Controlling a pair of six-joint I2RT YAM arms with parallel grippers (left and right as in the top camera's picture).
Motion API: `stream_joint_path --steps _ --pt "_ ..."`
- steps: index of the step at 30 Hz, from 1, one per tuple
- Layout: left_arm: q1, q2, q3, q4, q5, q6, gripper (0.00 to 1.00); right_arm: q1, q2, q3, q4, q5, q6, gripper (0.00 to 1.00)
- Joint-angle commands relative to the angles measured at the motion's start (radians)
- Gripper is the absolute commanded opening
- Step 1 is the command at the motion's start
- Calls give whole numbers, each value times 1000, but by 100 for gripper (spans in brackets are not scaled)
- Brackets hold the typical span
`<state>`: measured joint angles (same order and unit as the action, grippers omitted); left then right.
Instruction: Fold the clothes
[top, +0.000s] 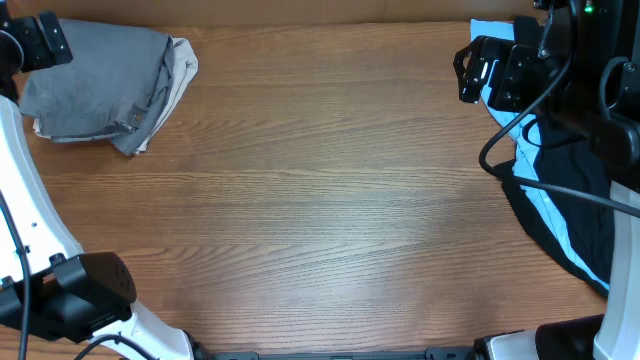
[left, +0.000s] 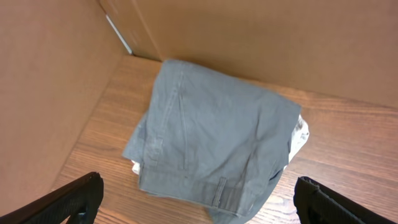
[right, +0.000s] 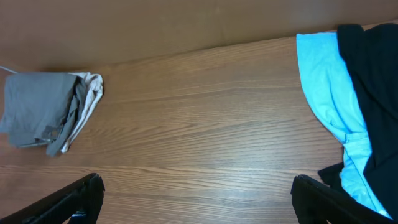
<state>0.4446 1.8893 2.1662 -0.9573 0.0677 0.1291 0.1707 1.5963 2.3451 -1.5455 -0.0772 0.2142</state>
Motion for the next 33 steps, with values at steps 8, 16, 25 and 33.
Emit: stream_joint_path --steps 8,16,25,33 --pt "0 14 -5 -14 11 -19 100 -4 27 5 -6 19 -12 100" --pt "0 14 -5 -14 11 -19 100 6 -80 -117 148 58 -13 100" --pt "0 14 -5 -14 11 -19 100 -8 -462 -729 559 62 -14 100" --pt "0 14 -5 -14 11 -19 100 -55 -818 -1295 920 60 -12 100"
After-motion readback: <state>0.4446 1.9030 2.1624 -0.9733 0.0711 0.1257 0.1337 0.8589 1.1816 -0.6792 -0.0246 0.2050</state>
